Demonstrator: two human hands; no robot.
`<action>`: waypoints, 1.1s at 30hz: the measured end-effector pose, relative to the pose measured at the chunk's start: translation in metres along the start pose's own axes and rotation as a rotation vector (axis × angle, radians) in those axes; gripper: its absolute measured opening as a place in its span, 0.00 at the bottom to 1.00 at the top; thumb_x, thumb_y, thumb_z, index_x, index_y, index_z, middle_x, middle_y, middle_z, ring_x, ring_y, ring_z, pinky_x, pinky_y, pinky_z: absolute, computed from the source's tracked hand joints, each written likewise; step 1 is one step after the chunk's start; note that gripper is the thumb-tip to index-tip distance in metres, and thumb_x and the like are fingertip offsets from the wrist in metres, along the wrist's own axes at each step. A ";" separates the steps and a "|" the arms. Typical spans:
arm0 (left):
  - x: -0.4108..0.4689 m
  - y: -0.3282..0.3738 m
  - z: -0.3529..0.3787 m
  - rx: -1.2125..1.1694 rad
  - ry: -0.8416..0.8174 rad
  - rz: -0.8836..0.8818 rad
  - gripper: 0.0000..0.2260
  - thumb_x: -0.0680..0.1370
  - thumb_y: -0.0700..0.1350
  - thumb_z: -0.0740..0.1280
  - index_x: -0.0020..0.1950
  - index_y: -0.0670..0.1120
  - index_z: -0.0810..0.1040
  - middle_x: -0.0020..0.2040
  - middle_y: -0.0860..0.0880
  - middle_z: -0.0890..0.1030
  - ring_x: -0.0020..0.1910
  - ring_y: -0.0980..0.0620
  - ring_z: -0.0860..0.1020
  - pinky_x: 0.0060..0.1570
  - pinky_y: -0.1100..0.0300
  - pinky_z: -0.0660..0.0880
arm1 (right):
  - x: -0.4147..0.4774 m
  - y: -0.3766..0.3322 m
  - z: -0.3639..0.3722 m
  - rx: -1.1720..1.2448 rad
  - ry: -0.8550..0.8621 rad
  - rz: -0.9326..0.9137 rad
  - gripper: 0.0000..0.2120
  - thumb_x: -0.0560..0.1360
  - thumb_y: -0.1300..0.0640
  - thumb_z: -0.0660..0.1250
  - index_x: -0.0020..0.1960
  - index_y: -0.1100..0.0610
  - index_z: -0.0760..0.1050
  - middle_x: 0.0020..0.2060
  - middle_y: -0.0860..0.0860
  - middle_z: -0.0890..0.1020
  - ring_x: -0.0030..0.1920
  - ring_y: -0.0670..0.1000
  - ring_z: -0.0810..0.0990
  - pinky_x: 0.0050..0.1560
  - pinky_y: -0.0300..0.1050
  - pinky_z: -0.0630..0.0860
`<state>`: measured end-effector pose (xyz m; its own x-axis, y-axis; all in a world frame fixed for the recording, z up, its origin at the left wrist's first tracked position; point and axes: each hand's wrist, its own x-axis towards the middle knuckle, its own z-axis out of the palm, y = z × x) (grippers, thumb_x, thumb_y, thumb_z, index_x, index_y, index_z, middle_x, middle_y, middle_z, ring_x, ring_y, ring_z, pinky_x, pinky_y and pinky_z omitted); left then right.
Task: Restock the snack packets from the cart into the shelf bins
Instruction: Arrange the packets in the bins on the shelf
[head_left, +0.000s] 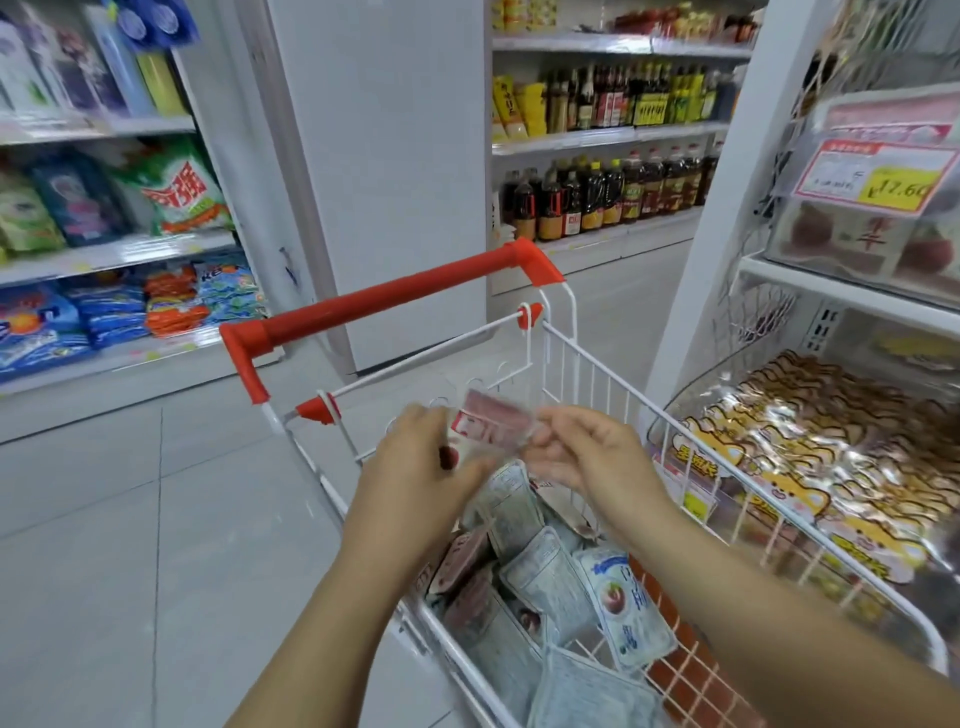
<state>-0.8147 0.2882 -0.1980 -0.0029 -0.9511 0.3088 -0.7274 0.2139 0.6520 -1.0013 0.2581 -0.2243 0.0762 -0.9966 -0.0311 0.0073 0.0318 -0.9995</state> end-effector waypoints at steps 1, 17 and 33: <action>-0.001 0.000 0.000 -0.034 0.098 -0.007 0.06 0.76 0.54 0.71 0.47 0.55 0.76 0.46 0.55 0.74 0.40 0.60 0.73 0.39 0.64 0.72 | -0.001 0.014 0.001 -0.175 -0.062 0.016 0.10 0.81 0.62 0.64 0.56 0.51 0.80 0.57 0.55 0.81 0.51 0.51 0.83 0.54 0.47 0.80; -0.007 0.002 -0.003 -0.075 0.174 -0.049 0.06 0.77 0.52 0.70 0.52 0.55 0.75 0.46 0.56 0.73 0.41 0.61 0.74 0.39 0.60 0.73 | -0.010 0.070 0.016 -1.169 -0.491 -0.293 0.08 0.74 0.62 0.64 0.51 0.53 0.76 0.49 0.52 0.80 0.51 0.55 0.78 0.51 0.54 0.77; 0.000 0.067 0.016 -0.439 -0.553 -0.049 0.11 0.84 0.46 0.62 0.55 0.56 0.83 0.43 0.52 0.82 0.36 0.58 0.81 0.40 0.62 0.79 | -0.094 -0.063 -0.114 -0.442 -0.020 -0.078 0.05 0.81 0.60 0.65 0.54 0.57 0.78 0.27 0.43 0.80 0.26 0.43 0.74 0.31 0.35 0.69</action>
<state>-0.8740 0.2994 -0.1658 -0.4105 -0.9105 -0.0492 -0.3922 0.1276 0.9110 -1.1229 0.3414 -0.1600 0.1119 -0.9929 0.0403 -0.4128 -0.0834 -0.9070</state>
